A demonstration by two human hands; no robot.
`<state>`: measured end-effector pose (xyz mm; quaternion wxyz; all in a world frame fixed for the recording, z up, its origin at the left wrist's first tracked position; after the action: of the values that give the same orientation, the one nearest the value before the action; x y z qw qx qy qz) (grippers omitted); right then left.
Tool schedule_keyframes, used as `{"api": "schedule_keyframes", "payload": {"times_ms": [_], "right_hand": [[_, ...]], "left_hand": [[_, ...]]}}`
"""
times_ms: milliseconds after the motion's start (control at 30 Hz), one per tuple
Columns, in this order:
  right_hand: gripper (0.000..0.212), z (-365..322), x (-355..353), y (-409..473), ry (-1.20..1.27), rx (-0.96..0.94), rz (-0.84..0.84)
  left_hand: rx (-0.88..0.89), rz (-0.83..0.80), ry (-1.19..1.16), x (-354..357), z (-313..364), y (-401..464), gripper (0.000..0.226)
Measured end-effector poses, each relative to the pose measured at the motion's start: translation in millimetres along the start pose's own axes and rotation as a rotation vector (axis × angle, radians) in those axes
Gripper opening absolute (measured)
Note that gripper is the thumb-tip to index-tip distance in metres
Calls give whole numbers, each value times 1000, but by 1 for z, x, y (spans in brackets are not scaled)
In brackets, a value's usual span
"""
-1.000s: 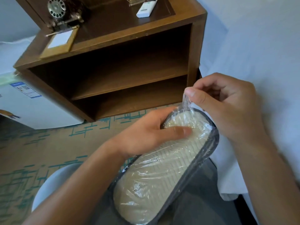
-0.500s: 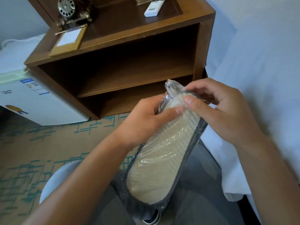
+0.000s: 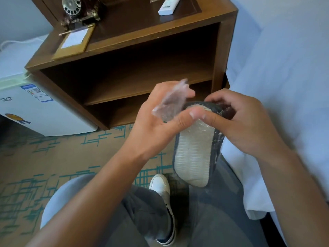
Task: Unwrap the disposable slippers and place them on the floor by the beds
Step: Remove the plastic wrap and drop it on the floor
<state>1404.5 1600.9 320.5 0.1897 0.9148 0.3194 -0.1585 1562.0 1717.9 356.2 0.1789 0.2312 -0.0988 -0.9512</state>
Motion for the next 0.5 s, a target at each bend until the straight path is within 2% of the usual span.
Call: {"api": "schedule_keyframes", "payload": {"times_ms": [100, 167, 233, 267, 400, 500], "right_hand": [[18, -1, -1, 0, 34, -33, 5], [19, -2, -3, 0, 83, -50, 22], [19, -4, -5, 0, 154, -66, 15], [17, -5, -6, -1, 196, -77, 0], [10, -8, -7, -3, 373, -114, -54], [18, -10, -8, -4, 505, -140, -57]], "left_hand": [[39, 68, 118, 1, 0, 3, 5], [-18, 134, 203, -1, -3, 5, 6], [-112, 200, 168, -3, -9, 7, 4], [-149, 228, 135, -5, -11, 7, 6], [-258, 281, 148, -8, -14, 7, 37], [-334, 364, 154, -11, -16, 7, 47]]}}
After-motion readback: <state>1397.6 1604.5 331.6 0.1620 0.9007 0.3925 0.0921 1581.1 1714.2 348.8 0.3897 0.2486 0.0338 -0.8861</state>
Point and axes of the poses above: each hand's wrist, its own y-axis towards the middle knuckle, its own x-axis out of the palm, z = x × y, the point moved 1 cm from there along y, towards the middle knuckle, and after that the axes turned 3 degrees about y, right-handed, at the moved point
